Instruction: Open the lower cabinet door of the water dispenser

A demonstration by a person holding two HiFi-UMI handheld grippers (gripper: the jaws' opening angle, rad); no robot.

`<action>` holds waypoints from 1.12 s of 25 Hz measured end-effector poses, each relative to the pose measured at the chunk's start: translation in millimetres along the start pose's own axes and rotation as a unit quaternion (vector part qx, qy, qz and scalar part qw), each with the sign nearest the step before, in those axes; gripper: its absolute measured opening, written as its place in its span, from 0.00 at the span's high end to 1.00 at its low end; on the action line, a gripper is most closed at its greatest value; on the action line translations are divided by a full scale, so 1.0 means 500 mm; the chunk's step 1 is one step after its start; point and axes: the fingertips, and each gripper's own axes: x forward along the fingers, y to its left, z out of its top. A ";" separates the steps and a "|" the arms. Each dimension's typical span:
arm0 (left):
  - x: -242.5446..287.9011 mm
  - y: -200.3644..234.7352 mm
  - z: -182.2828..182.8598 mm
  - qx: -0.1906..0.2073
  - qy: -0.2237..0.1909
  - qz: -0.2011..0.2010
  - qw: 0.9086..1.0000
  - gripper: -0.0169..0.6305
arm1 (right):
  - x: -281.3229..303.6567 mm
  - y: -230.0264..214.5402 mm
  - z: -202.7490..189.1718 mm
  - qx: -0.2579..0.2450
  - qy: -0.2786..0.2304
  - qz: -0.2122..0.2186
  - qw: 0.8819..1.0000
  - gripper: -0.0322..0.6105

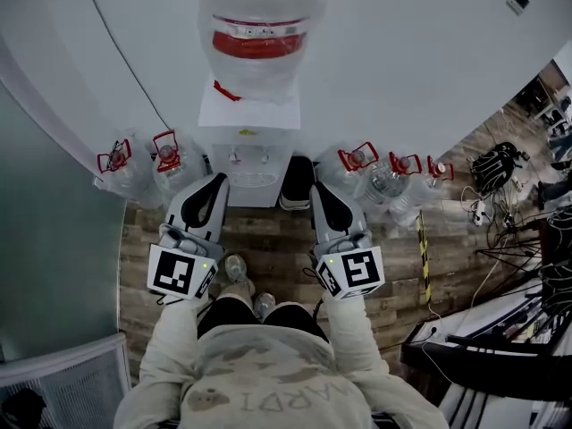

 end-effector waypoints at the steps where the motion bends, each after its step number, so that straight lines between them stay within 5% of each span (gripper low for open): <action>1: 0.004 0.004 -0.004 -0.001 0.001 0.001 1.000 0.97 | 0.006 -0.003 -0.004 0.002 0.001 0.000 1.000 0.94; 28: 0.140 0.165 -0.232 -0.039 0.062 0.006 0.997 0.97 | 0.230 -0.087 -0.221 0.032 0.079 -0.002 0.996 0.94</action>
